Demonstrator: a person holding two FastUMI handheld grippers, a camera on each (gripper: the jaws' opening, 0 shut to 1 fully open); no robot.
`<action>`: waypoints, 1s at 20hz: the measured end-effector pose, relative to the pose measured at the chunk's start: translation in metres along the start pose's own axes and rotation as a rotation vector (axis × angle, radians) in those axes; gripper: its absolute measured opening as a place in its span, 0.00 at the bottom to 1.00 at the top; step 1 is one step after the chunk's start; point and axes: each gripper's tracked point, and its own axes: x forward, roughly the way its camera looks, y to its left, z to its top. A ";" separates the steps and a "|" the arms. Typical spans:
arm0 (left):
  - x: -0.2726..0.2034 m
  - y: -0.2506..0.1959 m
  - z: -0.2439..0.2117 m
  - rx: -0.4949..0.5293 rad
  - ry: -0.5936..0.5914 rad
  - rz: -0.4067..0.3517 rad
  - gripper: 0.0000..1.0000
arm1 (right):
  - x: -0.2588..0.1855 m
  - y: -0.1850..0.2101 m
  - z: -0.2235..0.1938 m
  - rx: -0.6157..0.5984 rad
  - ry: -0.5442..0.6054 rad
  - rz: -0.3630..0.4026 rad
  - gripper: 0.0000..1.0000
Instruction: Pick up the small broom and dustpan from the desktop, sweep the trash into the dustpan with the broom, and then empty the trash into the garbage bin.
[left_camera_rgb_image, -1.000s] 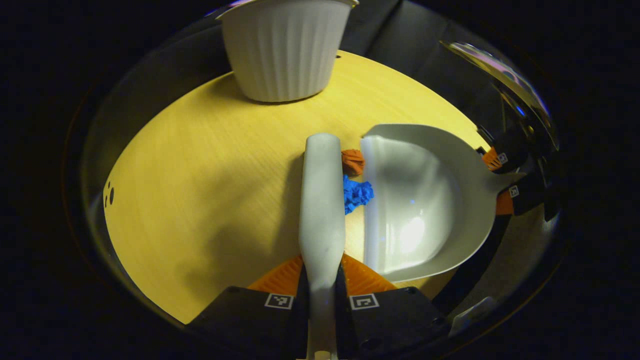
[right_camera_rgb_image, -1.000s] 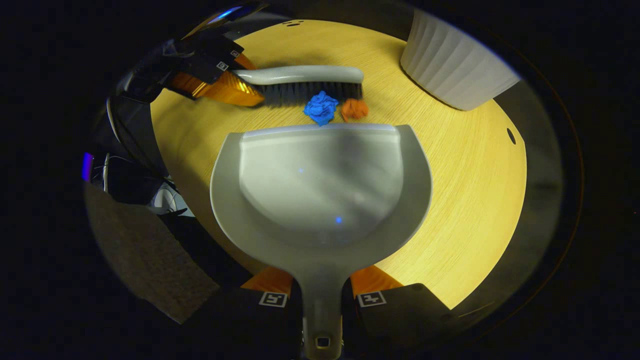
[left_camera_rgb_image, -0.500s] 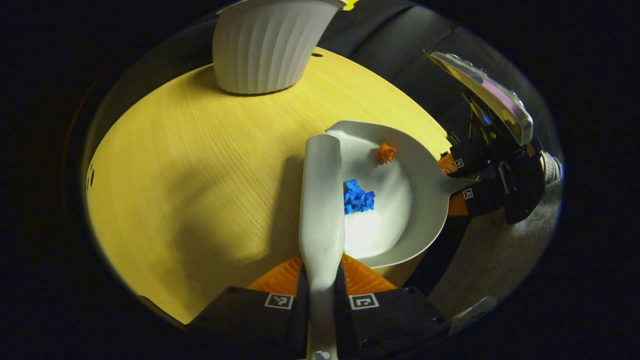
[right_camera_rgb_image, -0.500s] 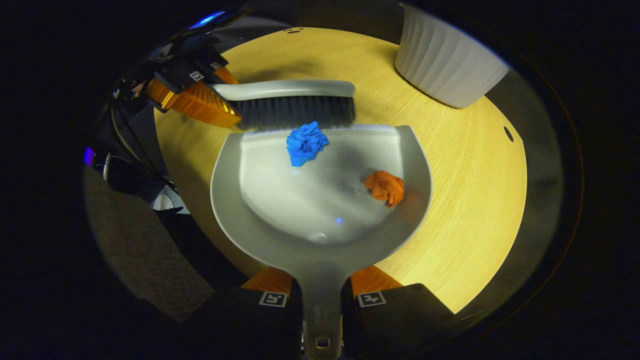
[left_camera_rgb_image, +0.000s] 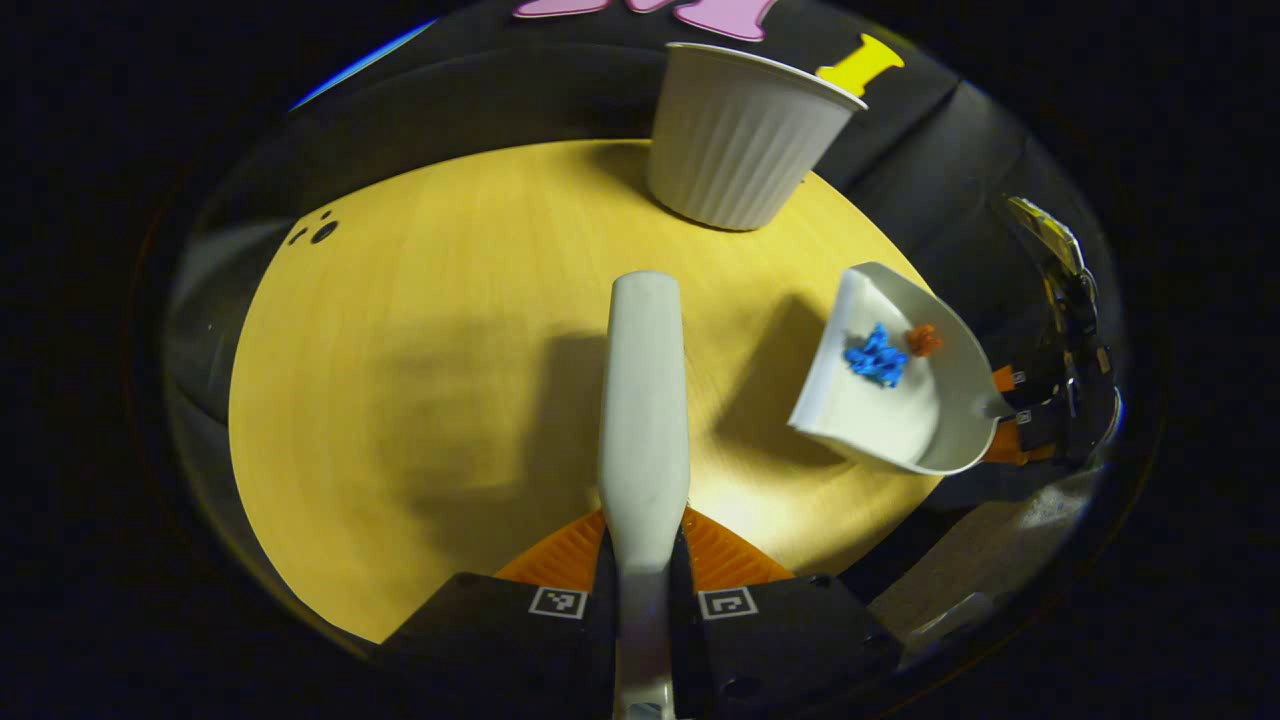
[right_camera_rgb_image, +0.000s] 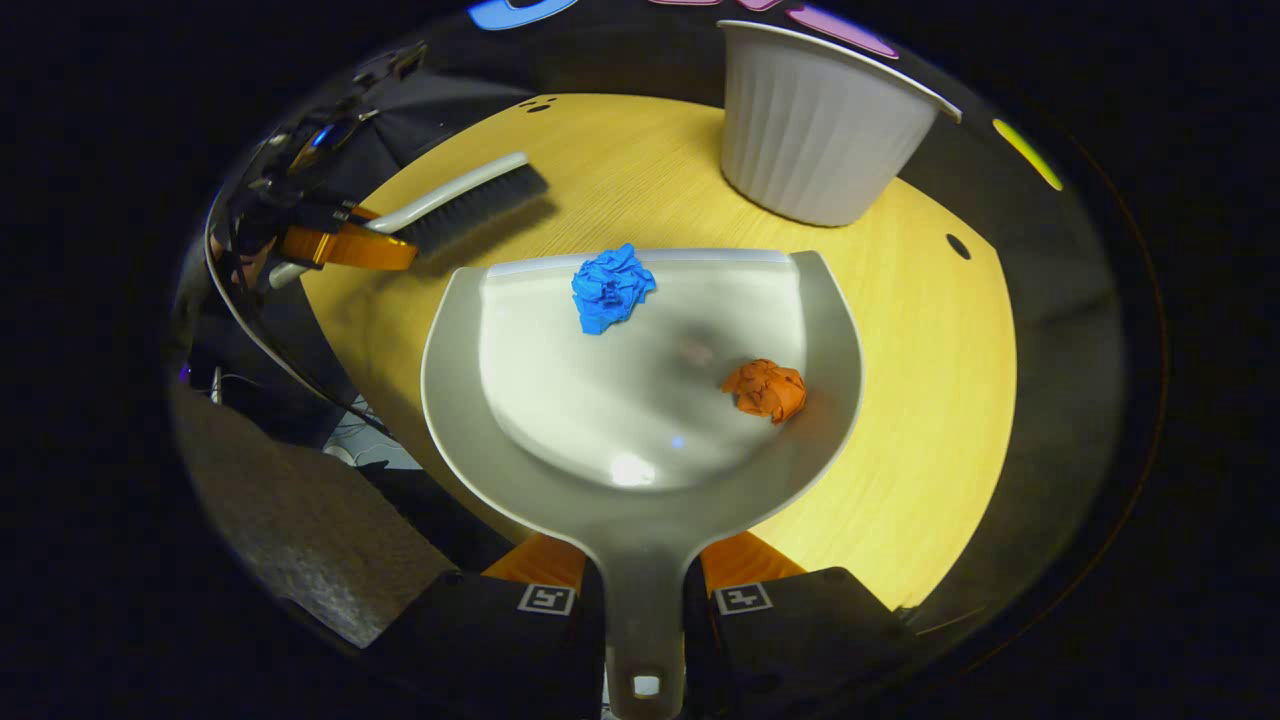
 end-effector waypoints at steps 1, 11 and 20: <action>-0.002 -0.004 -0.006 -0.003 -0.001 0.013 0.25 | -0.008 -0.008 0.002 0.025 0.009 -0.014 0.36; -0.004 -0.003 -0.037 -0.056 0.012 0.033 0.27 | -0.132 -0.093 0.097 0.196 -0.149 -0.127 0.36; -0.016 0.006 -0.062 -0.055 0.005 0.023 0.25 | -0.176 -0.185 0.188 0.137 -0.144 -0.321 0.36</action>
